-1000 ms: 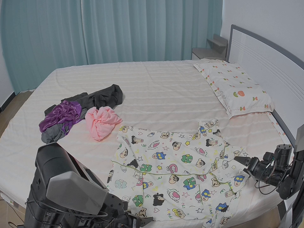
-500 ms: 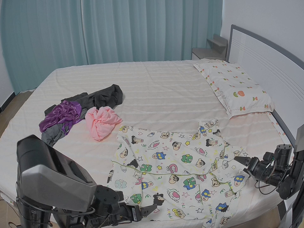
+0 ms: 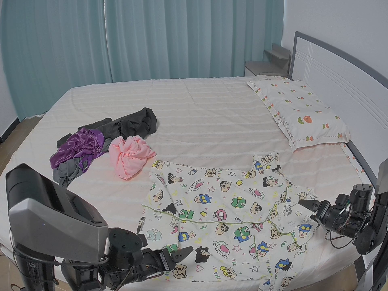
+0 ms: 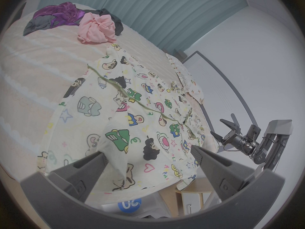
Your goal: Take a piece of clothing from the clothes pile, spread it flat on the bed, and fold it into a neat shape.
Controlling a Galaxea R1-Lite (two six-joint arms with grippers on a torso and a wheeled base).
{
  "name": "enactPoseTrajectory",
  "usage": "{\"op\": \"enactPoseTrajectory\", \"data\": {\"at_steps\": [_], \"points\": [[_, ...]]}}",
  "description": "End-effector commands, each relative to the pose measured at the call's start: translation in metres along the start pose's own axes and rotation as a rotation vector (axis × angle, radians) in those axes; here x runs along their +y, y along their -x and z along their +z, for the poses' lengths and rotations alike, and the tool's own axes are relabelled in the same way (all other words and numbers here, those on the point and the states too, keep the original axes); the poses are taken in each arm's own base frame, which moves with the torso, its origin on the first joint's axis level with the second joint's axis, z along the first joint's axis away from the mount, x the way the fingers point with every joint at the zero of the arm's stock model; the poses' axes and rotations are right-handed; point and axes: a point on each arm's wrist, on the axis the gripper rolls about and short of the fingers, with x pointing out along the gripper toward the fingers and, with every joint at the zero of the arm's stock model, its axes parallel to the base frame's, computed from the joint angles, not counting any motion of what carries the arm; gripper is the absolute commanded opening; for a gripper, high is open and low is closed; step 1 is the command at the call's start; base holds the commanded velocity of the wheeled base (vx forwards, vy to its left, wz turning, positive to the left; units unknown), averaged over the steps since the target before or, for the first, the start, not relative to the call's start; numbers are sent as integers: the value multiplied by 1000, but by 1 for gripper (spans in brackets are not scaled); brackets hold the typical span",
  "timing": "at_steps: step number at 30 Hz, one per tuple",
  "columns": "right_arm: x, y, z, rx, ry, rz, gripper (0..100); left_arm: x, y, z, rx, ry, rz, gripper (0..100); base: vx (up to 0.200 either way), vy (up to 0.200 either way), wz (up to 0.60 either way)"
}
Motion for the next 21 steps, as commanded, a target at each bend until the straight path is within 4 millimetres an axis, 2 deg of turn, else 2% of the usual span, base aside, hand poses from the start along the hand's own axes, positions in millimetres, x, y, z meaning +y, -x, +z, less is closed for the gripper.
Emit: {"op": "enactPoseTrajectory", "data": {"at_steps": [1, 5, 13, 19, 21], "points": [[0, 3, -2, 0, 0, 1, 100, 9, -4, -7, 23, -2, 48, 100, 0, 0, 0], [0, 3, -1, -1, -1, 0, 100, 16, -14, -11, 10, -7, 105, 100, 0, 0, 0], [0, 3, -1, -2, -1, -1, 100, 6, -42, 10, -191, 98, 98, 100, 0, 0, 0], [0, 3, -1, -3, 0, 0, 100, 13, -43, 21, -277, 135, 152, 100, 0, 0, 0], [0, 3, -1, -4, 0, 1, 100, 19, -42, 34, -344, 108, 185, 100, 0, 0, 0]]}}
